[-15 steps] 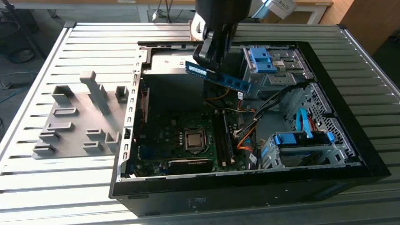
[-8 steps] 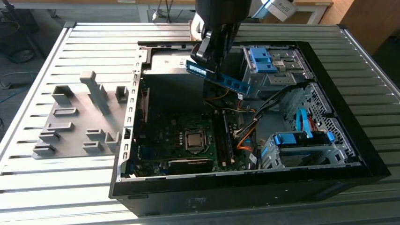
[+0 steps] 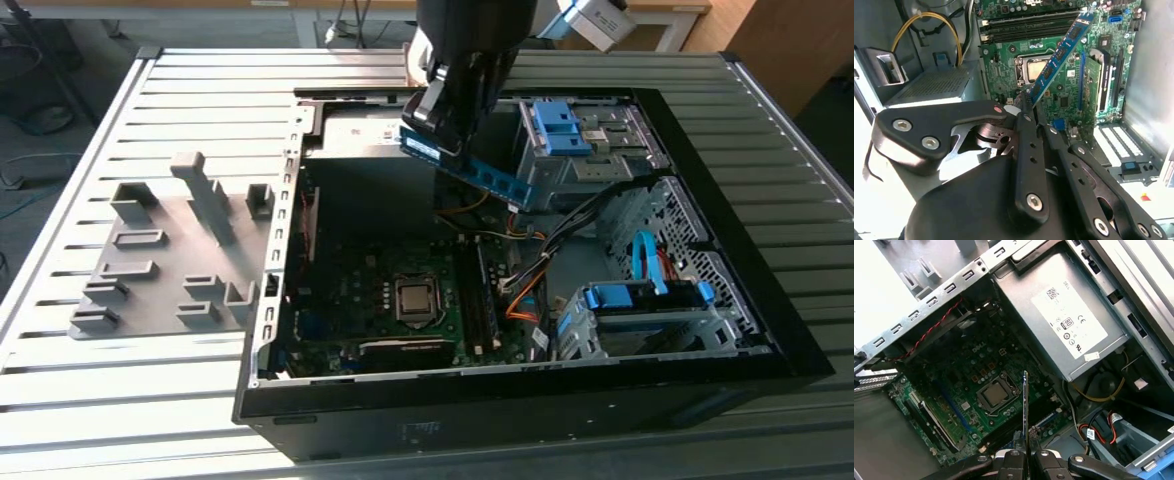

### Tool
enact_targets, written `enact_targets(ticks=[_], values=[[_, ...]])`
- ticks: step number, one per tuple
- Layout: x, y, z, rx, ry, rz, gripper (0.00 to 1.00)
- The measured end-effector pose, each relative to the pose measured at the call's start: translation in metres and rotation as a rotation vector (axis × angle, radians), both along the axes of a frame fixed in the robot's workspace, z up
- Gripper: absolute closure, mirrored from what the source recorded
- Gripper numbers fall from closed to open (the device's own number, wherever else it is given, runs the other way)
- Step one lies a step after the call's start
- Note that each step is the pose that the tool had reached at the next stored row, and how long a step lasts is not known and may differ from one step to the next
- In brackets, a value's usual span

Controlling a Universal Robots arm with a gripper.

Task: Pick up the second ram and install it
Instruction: 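Insert the second ram into the second slot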

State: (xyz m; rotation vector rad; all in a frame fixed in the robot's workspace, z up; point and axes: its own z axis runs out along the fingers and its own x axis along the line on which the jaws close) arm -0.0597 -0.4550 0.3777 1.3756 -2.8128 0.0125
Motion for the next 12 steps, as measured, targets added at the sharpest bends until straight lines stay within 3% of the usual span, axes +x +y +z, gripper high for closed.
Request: enact_targets(ticks=[12], values=[[0.0000,0.0000,-0.0010,0.0001,0.0000,-0.100,0.86]])
